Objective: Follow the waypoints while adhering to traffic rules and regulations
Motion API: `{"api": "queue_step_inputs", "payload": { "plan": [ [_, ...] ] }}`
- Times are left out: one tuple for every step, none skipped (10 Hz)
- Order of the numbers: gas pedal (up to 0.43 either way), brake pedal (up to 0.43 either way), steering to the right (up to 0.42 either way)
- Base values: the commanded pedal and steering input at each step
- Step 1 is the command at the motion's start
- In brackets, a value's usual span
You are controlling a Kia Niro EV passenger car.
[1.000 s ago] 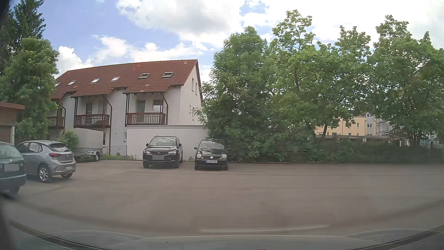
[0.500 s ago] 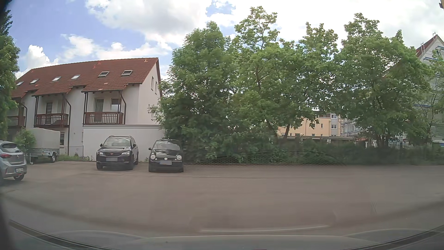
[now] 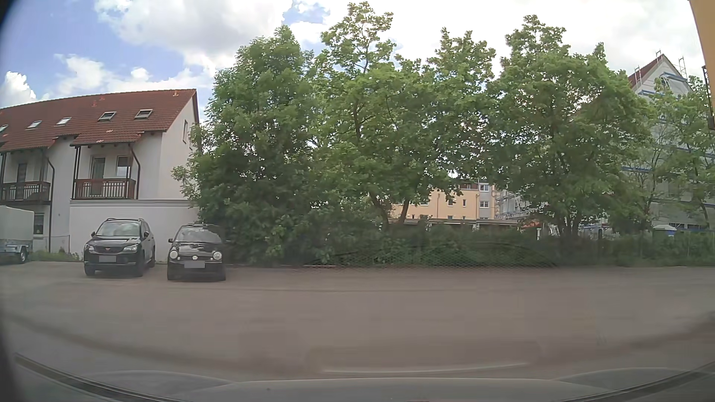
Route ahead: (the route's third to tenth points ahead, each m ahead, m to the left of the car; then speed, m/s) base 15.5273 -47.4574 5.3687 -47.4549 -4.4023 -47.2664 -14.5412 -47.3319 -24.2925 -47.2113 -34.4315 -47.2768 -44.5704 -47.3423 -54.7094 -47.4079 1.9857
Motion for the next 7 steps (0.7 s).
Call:
{"api": "queue_step_inputs", "payload": {
  "plan": [
    [0.079, 0.024, 0.374],
    [0.079, 0.024, 0.337],
    [0.079, 0.024, 0.292],
    [0.079, 0.018, 0.260],
    [0.079, 0.024, 0.229],
    [0.079, 0.024, 0.206],
    [0.079, 0.024, 0.189]
  ]
}}
